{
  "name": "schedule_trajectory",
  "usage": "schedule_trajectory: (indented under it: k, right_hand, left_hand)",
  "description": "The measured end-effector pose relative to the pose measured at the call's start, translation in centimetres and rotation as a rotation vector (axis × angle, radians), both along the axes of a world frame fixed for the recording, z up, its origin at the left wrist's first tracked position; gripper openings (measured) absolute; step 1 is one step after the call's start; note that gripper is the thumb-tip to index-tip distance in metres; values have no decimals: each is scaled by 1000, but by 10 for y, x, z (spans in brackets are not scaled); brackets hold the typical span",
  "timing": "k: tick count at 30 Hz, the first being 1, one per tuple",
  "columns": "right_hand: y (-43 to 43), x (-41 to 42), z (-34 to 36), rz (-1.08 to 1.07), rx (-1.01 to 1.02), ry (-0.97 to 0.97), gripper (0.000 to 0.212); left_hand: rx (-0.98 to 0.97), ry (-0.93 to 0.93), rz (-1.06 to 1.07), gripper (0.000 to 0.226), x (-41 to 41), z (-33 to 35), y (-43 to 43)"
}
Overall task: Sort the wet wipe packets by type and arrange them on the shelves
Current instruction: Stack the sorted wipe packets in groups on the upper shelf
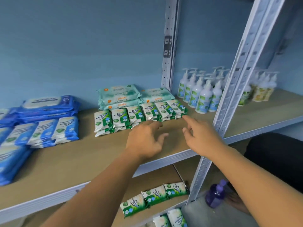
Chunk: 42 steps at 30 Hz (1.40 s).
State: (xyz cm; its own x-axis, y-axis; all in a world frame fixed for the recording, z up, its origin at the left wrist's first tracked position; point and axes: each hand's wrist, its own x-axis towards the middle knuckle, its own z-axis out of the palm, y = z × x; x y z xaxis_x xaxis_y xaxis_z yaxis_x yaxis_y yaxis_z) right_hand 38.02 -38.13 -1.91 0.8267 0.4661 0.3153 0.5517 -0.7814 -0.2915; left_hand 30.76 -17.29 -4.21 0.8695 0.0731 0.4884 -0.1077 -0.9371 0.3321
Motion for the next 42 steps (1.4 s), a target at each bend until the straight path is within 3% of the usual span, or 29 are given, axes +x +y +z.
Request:
schedule_trajectory:
  k: [7,13,18,22,26,29,34,39,42]
  right_hand:
    - [-49,-80,4,1,29,120,35]
    - [-81,-127,-6,-137,44,298,28]
    - [-89,-151,-29,-190,-212,482,42]
    - [-84,-162,-48,-120,-460,619,45]
    - [-81,-161,-69,-114,-526,709,43]
    - [-78,-161,-89,-101,-581,761,30]
    - [-77,-143,-132,-123,-601,864,47]
    - [-79,-119,-170,-237,-532,950,38]
    - [-79,-102,-205,-293,-491,1020,36]
  left_hand:
    - [-58,37,3,36,-94,13,-7]
    - [-220,157,15,33,-149,6,-11]
    - [-291,344,15,29,-177,-12,-16]
    - [-270,517,32,36,-181,-40,-22]
    - [-312,641,74,41,-180,-74,-31]
    - [-363,724,119,46,-179,-107,-38]
    - [-482,835,169,44,-166,-157,-39]
    - [-672,921,232,44,-152,-204,-36]
    - [-622,933,243,41,-146,-235,-36]
